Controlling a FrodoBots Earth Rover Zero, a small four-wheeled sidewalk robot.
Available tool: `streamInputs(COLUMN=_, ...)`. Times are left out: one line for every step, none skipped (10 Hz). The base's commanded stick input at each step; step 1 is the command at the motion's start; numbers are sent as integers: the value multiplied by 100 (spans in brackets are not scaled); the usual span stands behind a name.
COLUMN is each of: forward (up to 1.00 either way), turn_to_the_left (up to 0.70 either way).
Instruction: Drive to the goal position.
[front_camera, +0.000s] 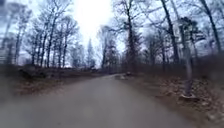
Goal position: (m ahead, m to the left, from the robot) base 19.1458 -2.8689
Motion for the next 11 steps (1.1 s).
streamInputs(forward=100, turn_to_the_left=0)
streamInputs(forward=100, turn_to_the_left=0)
streamInputs(forward=100, turn_to_the_left=0)
streamInputs(forward=100, turn_to_the_left=0)
streamInputs(forward=100, turn_to_the_left=0)
streamInputs(forward=100, turn_to_the_left=0)
streamInputs(forward=100, turn_to_the_left=0)
streamInputs(forward=100, turn_to_the_left=0)
streamInputs(forward=100, turn_to_the_left=0)
streamInputs(forward=100, turn_to_the_left=0)
streamInputs(forward=100, turn_to_the_left=0)
